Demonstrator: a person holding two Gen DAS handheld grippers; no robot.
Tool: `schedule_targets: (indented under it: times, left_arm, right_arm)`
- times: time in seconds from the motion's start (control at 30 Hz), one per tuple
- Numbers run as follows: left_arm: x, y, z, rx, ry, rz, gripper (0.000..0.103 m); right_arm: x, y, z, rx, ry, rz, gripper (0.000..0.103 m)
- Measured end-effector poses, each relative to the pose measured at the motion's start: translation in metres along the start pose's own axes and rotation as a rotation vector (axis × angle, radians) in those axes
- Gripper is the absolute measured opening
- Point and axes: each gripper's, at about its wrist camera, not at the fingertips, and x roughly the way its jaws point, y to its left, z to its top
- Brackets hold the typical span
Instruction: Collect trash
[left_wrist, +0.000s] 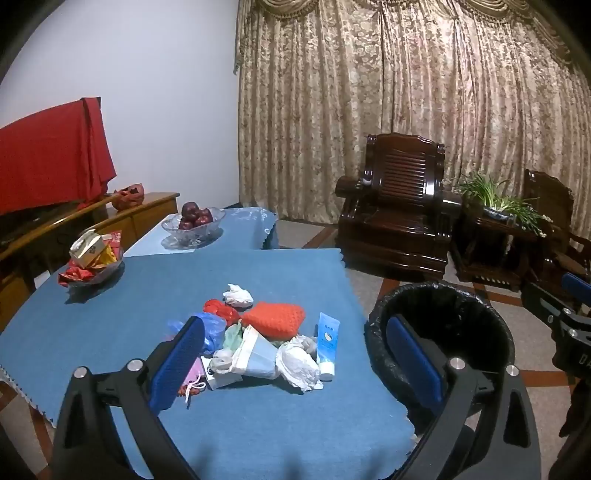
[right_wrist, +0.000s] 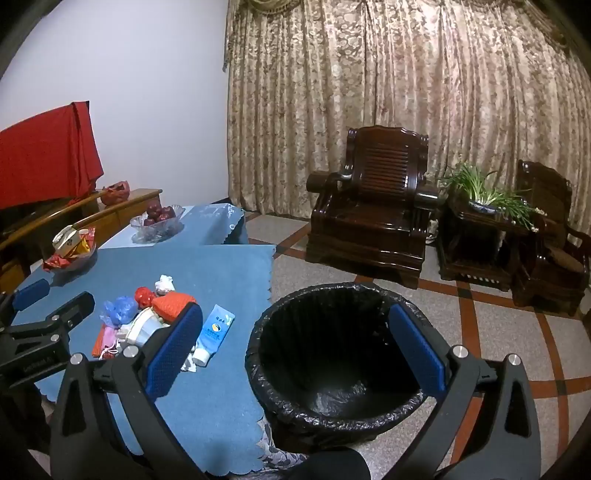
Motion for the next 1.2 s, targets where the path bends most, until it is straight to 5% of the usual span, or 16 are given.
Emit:
schedule_targets:
  times: [1.2]
  left_arm:
    - [0.0003, 0.0001, 0.0002, -0.001, 0.003, 0.001, 0.097]
  right_arm:
    - [0.0031, 0.0029, 0.0009, 0.001, 0.004, 0.003, 0.098]
